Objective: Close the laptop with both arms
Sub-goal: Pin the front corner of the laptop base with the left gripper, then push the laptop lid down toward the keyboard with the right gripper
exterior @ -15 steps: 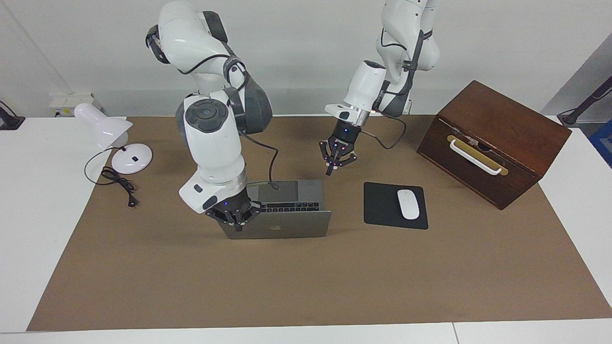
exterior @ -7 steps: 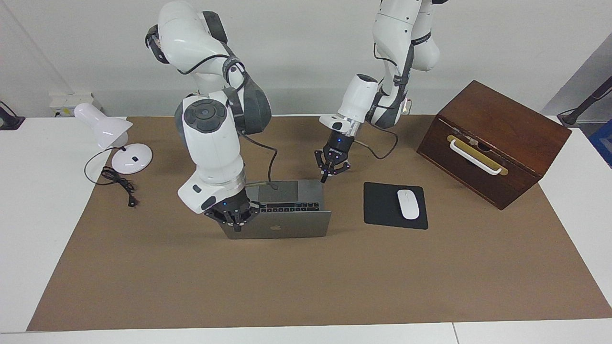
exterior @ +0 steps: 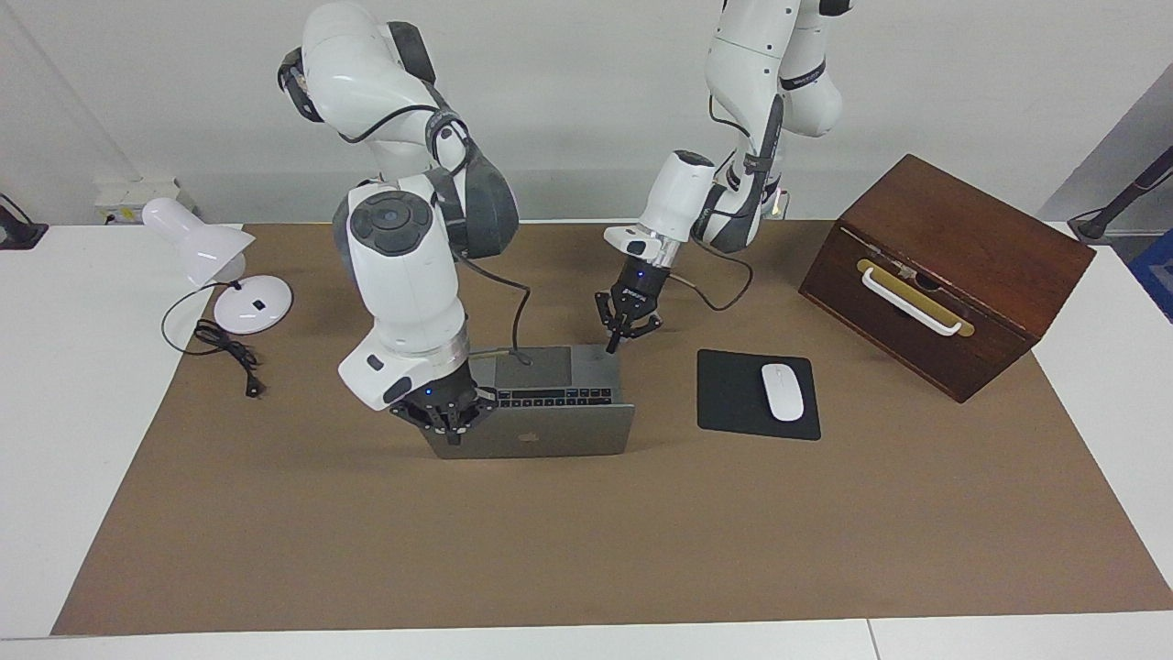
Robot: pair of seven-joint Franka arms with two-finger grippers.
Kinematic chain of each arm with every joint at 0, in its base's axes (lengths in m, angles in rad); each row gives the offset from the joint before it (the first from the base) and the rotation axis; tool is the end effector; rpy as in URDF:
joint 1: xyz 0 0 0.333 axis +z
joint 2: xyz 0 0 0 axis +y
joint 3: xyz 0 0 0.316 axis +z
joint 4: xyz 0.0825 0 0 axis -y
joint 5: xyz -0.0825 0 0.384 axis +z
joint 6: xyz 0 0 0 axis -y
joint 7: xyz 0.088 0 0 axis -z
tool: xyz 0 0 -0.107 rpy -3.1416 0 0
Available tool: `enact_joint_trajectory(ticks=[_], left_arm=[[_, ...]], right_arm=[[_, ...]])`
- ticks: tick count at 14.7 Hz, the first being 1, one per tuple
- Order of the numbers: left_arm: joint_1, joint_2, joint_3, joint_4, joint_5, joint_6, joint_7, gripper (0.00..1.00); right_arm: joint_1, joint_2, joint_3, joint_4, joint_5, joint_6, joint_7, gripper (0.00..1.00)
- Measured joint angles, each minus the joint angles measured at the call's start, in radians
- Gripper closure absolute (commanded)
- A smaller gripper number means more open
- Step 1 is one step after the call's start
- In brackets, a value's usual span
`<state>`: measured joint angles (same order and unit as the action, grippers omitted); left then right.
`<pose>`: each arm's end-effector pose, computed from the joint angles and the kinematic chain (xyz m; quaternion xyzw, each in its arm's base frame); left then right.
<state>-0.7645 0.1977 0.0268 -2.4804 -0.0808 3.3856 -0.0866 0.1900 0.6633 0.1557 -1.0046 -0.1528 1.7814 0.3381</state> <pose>0.3942 -0.3462 0.2958 0.9006 -0.2628 0.3165 0.1406 0.7206 0.2043 0.4832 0.9978 -0.0039 0.0657 0.0072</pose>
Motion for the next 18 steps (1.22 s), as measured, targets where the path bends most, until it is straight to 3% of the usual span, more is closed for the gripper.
enact_joint_trajectory(ticks=[5,18], left_arm=[[-0.013,0.078,0.001,0.003,0.000,0.088,0.001,1.00],[-0.013,0.084,0.010,0.003,0.000,0.097,0.120,1.00]], right_arm=[[-0.001,0.000,-0.003,0.000,0.001,0.000,0.000,1.00],[0.069,0.000,0.018,0.000,0.043,0.000,0.126,1.00]])
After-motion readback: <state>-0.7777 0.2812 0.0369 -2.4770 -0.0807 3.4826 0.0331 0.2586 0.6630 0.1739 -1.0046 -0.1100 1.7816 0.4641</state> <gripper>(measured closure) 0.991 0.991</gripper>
